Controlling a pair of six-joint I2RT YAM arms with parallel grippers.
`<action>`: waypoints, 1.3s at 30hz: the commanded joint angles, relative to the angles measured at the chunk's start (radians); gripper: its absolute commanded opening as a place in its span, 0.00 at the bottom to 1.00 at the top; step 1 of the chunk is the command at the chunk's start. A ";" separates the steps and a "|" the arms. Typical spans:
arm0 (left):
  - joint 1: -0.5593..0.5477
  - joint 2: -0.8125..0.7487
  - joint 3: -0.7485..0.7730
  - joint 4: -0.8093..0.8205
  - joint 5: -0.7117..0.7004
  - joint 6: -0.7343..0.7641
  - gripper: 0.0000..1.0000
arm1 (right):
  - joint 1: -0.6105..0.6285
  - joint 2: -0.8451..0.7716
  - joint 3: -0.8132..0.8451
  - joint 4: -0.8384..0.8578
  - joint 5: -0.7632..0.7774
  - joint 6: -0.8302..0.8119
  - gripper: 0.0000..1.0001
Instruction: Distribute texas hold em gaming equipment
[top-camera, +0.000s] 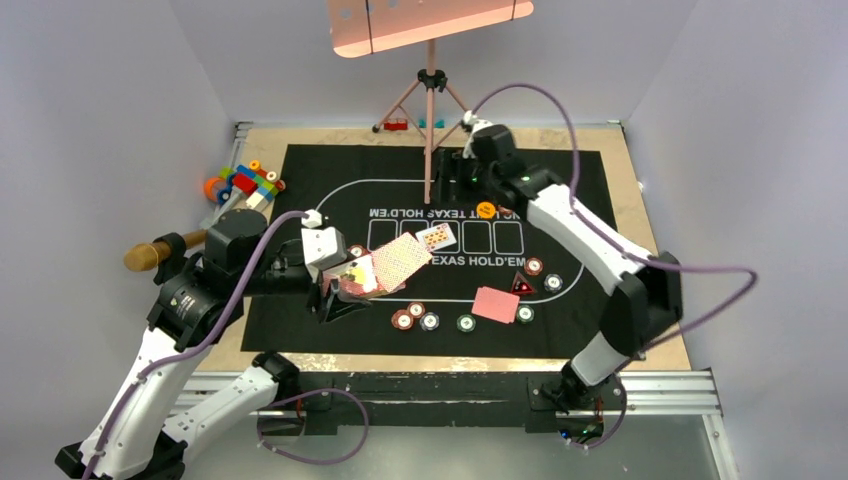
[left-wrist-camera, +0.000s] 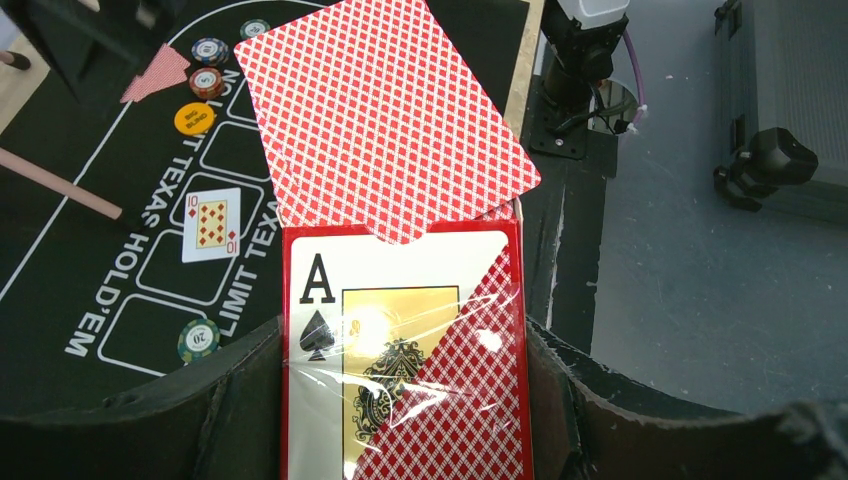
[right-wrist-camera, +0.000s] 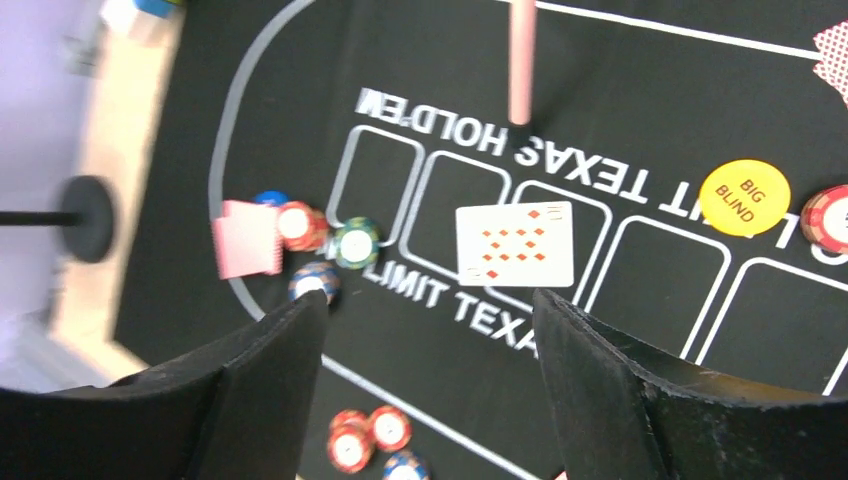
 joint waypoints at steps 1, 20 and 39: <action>0.005 -0.009 0.030 0.043 0.034 0.000 0.00 | -0.083 -0.161 -0.031 -0.045 -0.236 0.117 0.81; 0.005 -0.001 -0.012 0.043 0.010 0.064 0.00 | -0.106 -0.483 -0.273 0.335 -0.768 0.505 0.94; 0.005 0.028 -0.062 0.091 -0.022 0.098 0.00 | 0.150 -0.457 -0.363 0.418 -0.703 0.581 0.98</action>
